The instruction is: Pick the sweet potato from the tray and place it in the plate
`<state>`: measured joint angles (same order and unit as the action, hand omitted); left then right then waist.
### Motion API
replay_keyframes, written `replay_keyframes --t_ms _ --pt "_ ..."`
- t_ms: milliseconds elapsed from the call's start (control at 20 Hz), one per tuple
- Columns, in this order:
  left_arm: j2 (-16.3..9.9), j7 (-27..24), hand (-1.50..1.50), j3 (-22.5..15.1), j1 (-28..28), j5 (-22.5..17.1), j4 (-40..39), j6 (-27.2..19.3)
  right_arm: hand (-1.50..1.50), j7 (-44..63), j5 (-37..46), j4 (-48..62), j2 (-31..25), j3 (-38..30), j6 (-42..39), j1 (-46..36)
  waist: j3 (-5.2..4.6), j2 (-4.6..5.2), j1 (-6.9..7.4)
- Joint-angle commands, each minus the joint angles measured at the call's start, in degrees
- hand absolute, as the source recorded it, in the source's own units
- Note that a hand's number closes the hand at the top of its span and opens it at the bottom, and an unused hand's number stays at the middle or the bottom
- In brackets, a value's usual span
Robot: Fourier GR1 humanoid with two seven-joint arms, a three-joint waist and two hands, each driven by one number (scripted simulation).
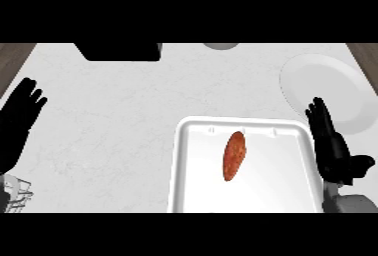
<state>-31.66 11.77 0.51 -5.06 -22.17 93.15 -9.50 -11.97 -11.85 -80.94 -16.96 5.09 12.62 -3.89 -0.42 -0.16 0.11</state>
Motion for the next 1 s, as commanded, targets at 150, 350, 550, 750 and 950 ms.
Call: replay_keyframes --t_ms 150,350,550,750,950 --pt "8.2 1.4 0.0 -7.8 4.7 4.1 -5.9 -1.5 1.5 8.6 -1.2 -8.4 -5.5 -5.3 1.6 -8.3 0.26 0.17 -0.71" --pt "12.5 1.5 0.0 -11.3 6.8 2.5 -5.9 -0.7 1.5 13.1 14.1 -2.2 -15.8 -7.5 11.7 -4.5 -0.14 0.41 -1.73" --pt "15.6 0.4 0.0 -12.6 3.7 4.7 -11.2 -1.5 -1.5 8.5 13.5 -9.5 -2.4 -7.2 22.6 -0.6 0.38 0.11 -1.28" --pt "16.4 -0.6 0.0 -12.6 6.6 6.0 -10.4 -0.3 -1.5 8.4 12.9 -21.1 -2.1 -6.0 19.0 5.8 0.39 0.0 -0.58" --pt "21.0 -2.4 0.0 -14.6 5.8 9.4 -11.8 -2.6 -1.5 14.7 17.6 -24.3 -5.1 -4.0 15.9 8.9 0.38 0.09 -0.38"
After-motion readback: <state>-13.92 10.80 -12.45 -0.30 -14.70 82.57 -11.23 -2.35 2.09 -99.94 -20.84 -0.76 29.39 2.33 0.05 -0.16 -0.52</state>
